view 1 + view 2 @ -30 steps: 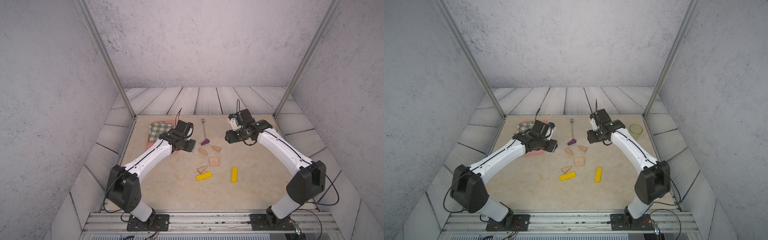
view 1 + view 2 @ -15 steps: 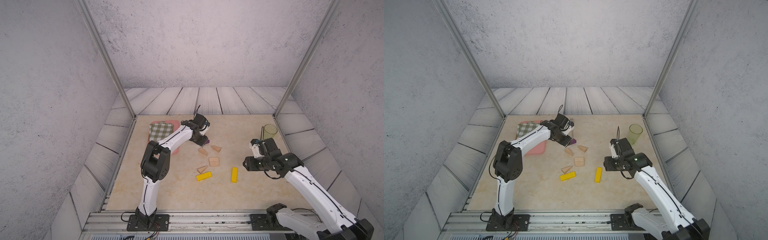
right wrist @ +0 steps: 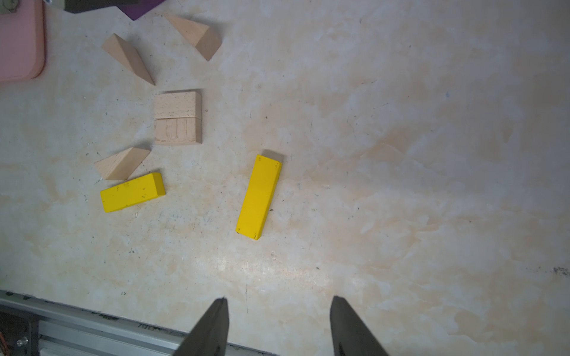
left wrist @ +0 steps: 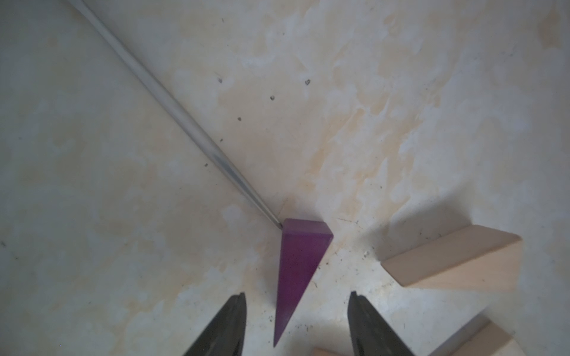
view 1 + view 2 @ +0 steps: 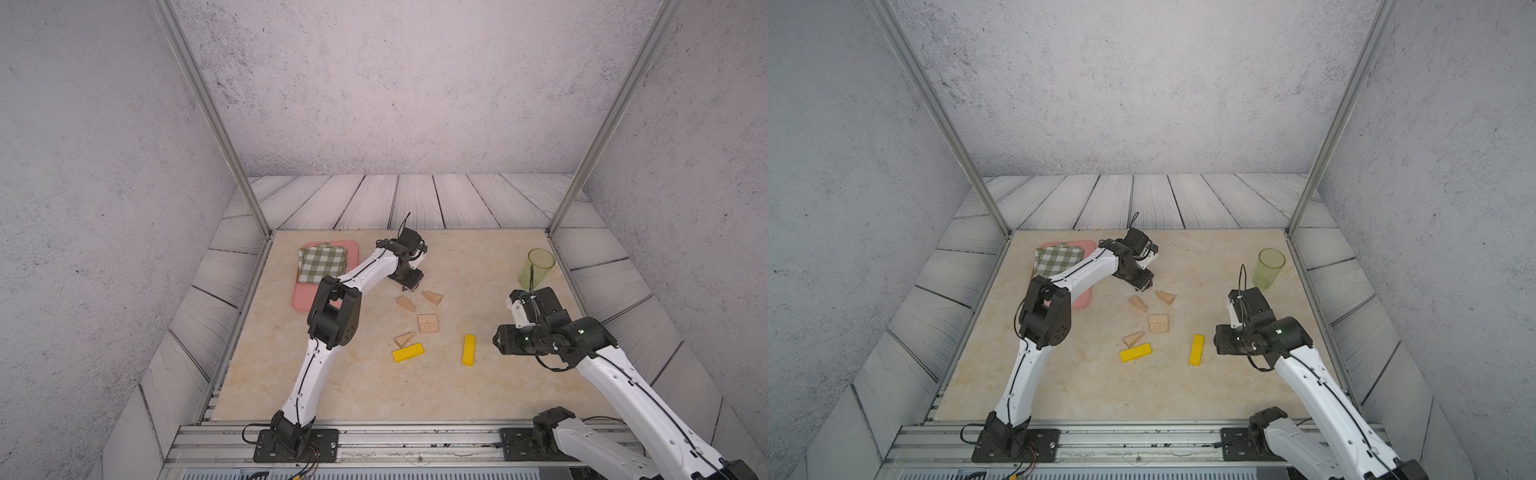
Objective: Assemble a small pinwheel with building blocks
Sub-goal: Assemble the building block at the center of the board.
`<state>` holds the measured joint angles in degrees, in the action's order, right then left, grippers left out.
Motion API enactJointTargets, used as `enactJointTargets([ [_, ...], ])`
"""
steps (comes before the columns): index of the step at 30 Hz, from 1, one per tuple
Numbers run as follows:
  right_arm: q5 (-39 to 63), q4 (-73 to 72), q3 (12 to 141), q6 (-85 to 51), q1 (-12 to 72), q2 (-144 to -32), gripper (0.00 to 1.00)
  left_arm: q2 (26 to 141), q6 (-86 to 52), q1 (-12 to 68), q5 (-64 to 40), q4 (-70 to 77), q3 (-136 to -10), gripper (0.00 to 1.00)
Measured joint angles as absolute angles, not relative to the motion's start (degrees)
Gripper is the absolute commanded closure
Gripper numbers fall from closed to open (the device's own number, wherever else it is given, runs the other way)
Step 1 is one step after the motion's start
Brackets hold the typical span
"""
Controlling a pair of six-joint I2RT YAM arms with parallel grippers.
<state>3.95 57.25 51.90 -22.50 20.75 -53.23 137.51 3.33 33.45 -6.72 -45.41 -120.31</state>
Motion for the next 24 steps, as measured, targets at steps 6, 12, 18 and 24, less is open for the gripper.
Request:
enactJointTargets([
  [6, 3.9, 58.1, 51.9, -22.5, 20.6, -52.8, 0.43, 140.4, 2.1, 33.5, -6.7, -46.5, -122.8, 0.56],
  [12, 3.9, 58.4, 51.9, -22.5, 20.5, -52.8, 0.44, 140.8, 1.4, 33.8, -6.8, -47.1, -123.0, 0.68],
  [18, 3.9, 58.4, 51.9, -22.5, 20.4, -52.8, 0.44, 140.8, 1.4, 35.4, -6.9, -47.1, -123.2, 0.79],
  [24, 3.8, 58.4, 51.9, -22.5, 20.4, -52.8, 0.44, 140.8, 1.3, 37.9, -6.9, -47.0, -123.2, 0.88],
])
